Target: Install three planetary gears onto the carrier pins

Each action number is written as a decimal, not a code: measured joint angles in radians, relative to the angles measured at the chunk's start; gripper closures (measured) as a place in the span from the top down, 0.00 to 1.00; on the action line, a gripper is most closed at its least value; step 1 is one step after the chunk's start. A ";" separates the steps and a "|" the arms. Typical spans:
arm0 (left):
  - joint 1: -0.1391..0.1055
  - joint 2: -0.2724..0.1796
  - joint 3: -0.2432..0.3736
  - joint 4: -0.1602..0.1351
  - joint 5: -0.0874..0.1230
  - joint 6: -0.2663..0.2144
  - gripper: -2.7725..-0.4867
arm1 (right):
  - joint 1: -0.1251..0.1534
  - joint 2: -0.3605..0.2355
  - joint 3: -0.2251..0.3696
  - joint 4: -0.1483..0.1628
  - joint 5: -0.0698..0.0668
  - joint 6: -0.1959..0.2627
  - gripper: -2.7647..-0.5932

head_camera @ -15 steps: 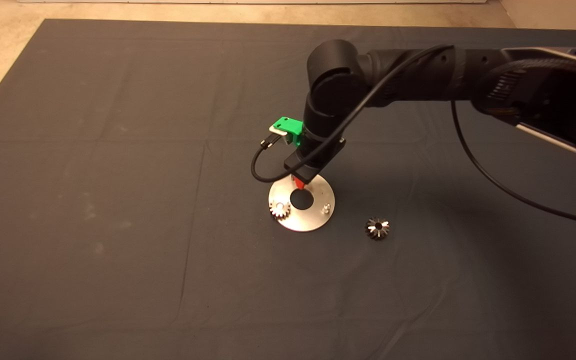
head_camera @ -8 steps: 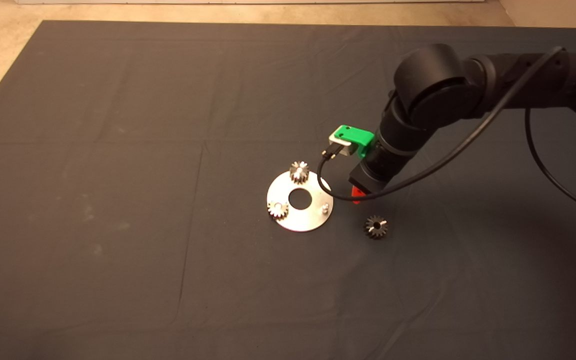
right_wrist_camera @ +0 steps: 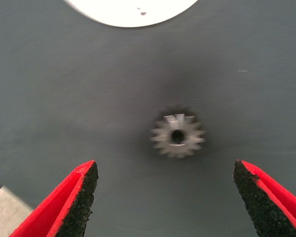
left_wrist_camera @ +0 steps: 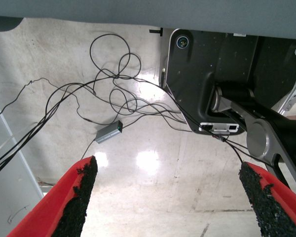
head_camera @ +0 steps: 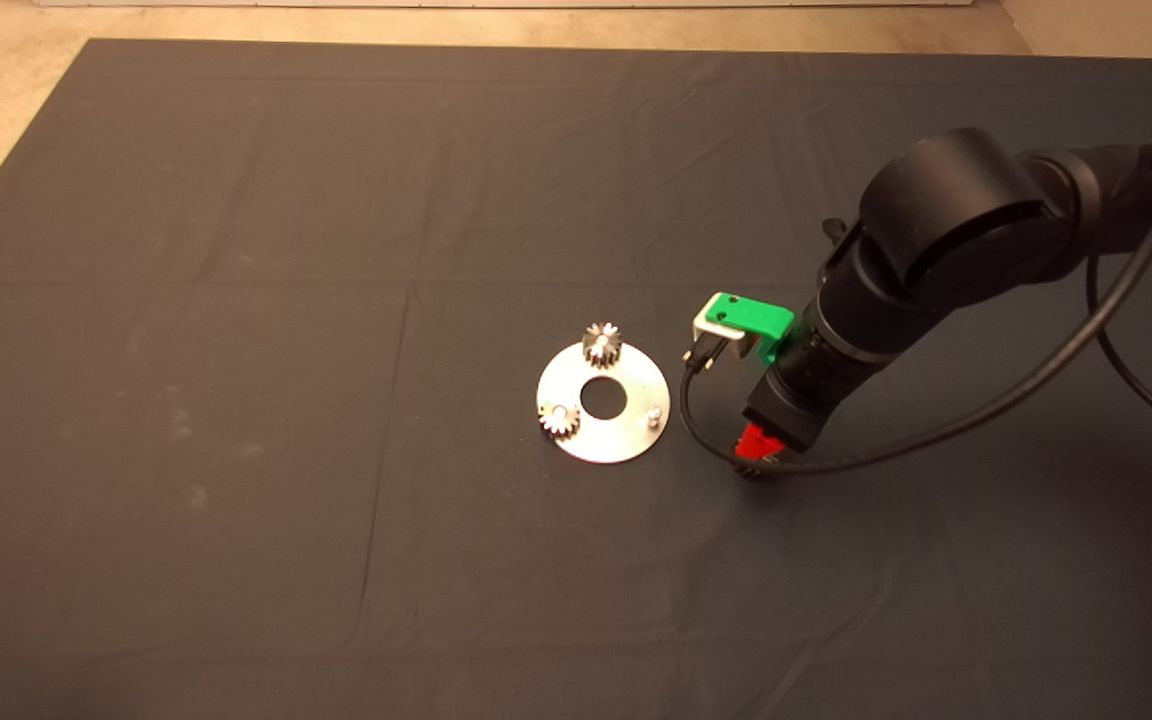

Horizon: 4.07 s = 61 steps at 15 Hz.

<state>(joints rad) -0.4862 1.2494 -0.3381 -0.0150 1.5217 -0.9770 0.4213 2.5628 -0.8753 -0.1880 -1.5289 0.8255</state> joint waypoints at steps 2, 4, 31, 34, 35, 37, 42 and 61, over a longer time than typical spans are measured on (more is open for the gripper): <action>0.000 0.000 0.000 0.000 0.000 0.012 0.68 | -0.012 -0.009 0.025 0.008 0.003 -0.002 0.66; 0.000 0.001 0.000 0.000 0.000 0.018 0.68 | -0.028 -0.028 0.032 0.011 -0.002 -0.006 0.70; 0.000 -0.001 0.000 0.000 0.000 0.027 0.68 | -0.126 -0.083 0.002 -0.130 -0.002 -0.135 0.73; 0.000 -0.001 0.000 0.000 0.000 0.027 0.68 | -0.136 -0.080 -0.002 -0.150 0.000 -0.139 0.73; 0.000 -0.001 0.000 0.000 0.000 0.027 0.68 | -0.142 -0.078 -0.003 -0.155 -0.001 -0.140 0.73; 0.000 -0.004 0.000 -0.001 0.000 0.027 0.68 | -0.148 -0.077 -0.004 -0.164 -0.001 -0.141 0.73; 0.000 -0.008 0.000 -0.001 0.000 0.028 0.68 | -0.168 -0.072 -0.006 -0.196 -0.001 -0.141 0.73; 0.000 -0.027 0.000 -0.003 0.000 0.040 0.68 | -0.217 -0.067 -0.007 -0.291 -0.001 -0.144 0.61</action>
<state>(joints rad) -0.4862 1.2227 -0.3381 -0.0181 1.5217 -0.9366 0.2045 2.4957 -0.8821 -0.4791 -1.5298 0.6811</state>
